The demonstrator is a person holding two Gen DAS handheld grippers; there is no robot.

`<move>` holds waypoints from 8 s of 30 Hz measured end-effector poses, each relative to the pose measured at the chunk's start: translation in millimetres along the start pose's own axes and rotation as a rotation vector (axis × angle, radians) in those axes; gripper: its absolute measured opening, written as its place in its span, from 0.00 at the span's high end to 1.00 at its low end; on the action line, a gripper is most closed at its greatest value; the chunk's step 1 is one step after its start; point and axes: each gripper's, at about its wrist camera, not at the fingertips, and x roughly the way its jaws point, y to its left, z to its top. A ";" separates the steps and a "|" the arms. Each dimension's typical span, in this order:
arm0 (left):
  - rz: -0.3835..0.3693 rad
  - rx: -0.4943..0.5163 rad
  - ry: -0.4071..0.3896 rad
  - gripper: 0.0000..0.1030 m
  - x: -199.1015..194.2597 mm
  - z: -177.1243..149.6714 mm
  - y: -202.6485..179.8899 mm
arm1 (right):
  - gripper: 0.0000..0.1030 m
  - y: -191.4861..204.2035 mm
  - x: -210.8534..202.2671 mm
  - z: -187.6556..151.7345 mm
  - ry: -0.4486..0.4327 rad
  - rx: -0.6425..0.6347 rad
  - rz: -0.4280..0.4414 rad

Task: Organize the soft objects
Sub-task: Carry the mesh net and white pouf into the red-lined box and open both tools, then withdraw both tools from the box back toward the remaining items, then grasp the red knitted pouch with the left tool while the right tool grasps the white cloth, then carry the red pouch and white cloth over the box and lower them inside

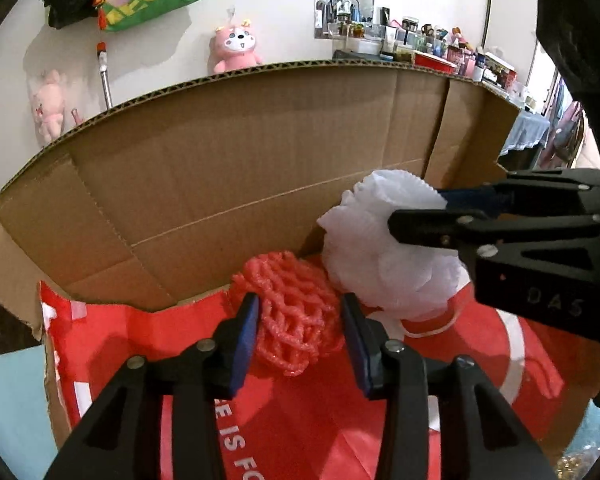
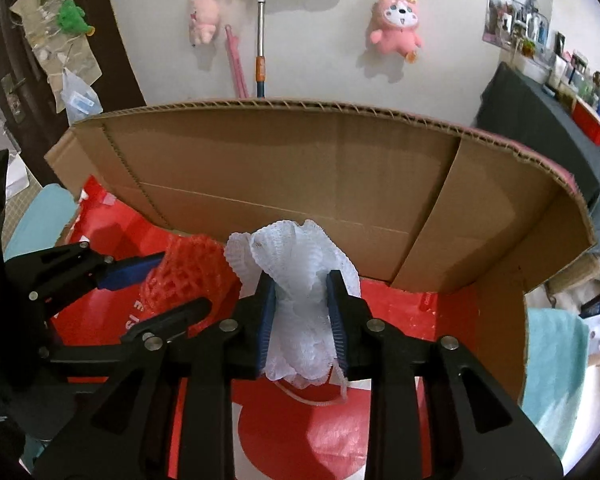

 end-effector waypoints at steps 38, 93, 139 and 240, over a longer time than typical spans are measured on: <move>0.083 -0.102 -0.171 0.00 -113.6 1.6 2.9 | 0.27 2.8 -101.3 -13.7 -0.122 0.073 -0.072; 0.054 -0.173 -0.513 0.00 -285.7 -301.3 -148.8 | 0.02 93.4 -299.3 -397.8 -0.653 0.072 -0.262; 0.111 -0.216 -0.268 0.00 -217.0 -327.5 -131.7 | 0.02 73.0 -207.0 -412.3 -0.364 0.150 -0.215; -0.108 -0.217 -0.174 0.63 -229.4 -282.5 -49.1 | 0.86 24.8 -219.8 -356.3 -0.299 0.216 0.155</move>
